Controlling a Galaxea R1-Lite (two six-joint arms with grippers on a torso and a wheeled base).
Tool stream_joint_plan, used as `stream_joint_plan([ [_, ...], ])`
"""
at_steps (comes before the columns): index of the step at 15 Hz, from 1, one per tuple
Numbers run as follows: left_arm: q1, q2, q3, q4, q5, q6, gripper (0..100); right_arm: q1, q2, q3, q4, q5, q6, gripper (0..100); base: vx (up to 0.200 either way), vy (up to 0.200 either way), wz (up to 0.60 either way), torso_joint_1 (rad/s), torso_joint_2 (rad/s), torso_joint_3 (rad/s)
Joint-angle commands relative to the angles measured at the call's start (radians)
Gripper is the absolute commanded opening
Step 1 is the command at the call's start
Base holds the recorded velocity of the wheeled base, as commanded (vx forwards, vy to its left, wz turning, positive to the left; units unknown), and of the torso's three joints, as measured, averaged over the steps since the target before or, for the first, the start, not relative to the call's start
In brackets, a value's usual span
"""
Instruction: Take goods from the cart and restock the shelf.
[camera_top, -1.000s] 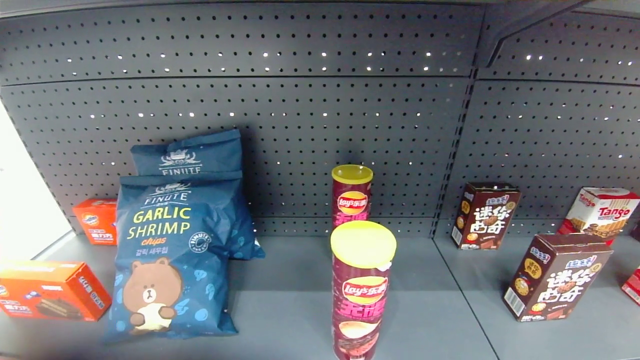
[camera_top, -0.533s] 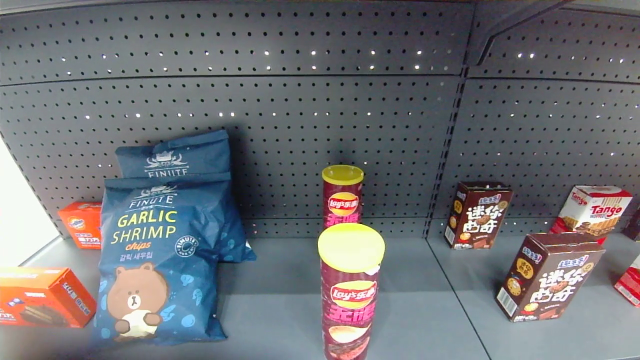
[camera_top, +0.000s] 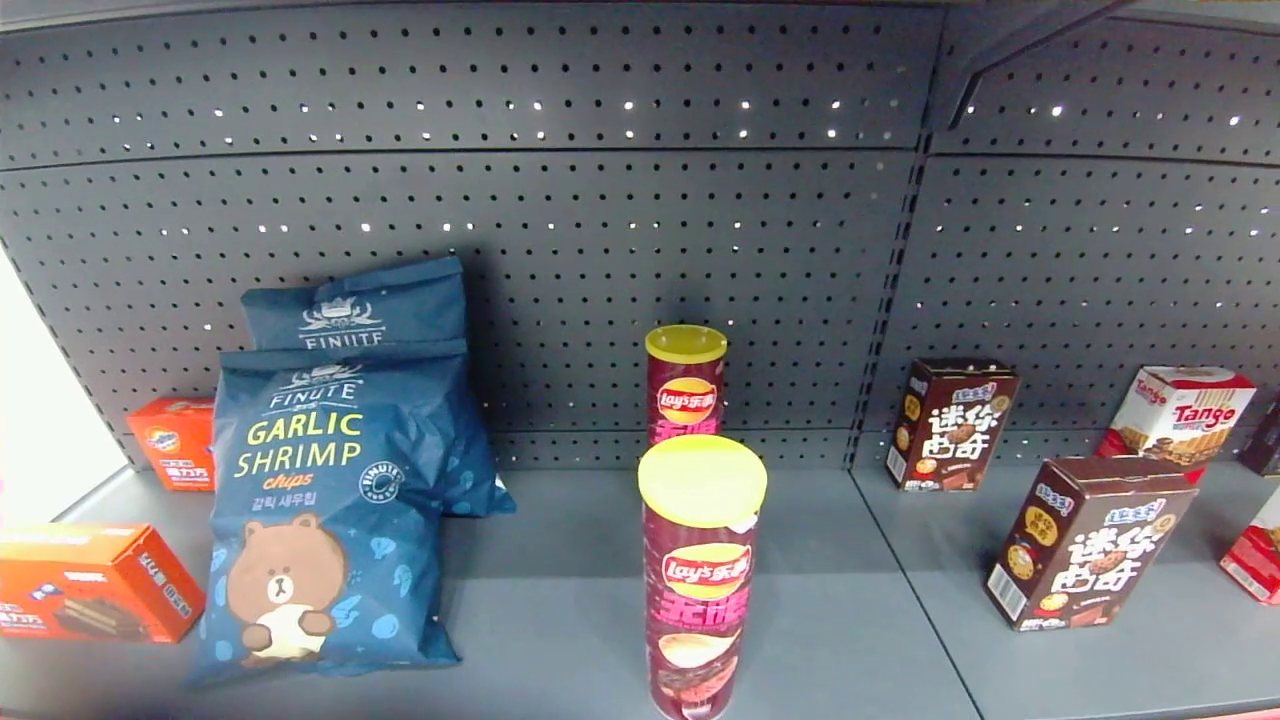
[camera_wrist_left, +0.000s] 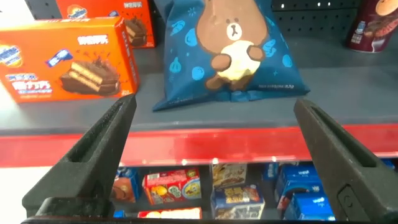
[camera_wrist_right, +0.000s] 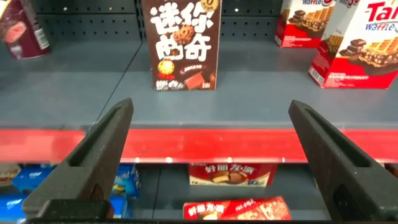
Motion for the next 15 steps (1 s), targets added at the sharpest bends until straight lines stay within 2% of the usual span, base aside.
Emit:
stream_joint_plan([
  [1,0.000,0.000,-0.001,0.000,0.000,-0.002,100,0.000,0.001,0.000,0.000,0.000,0.000,100,0.000,0.000,0.00,0.000,0.00,0.000],
  [13,0.000,0.000,0.001,0.000,0.006,0.001,100,0.000,0.001,0.000,0.000,0.000,-0.002,100,0.000,0.000,0.00,0.000,0.00,0.000],
  [15,0.000,0.000,0.001,0.000,0.003,0.001,100,0.000,0.001,0.000,0.000,0.000,0.000,100,0.000,-0.100,0.00,0.001,0.00,0.001],
])
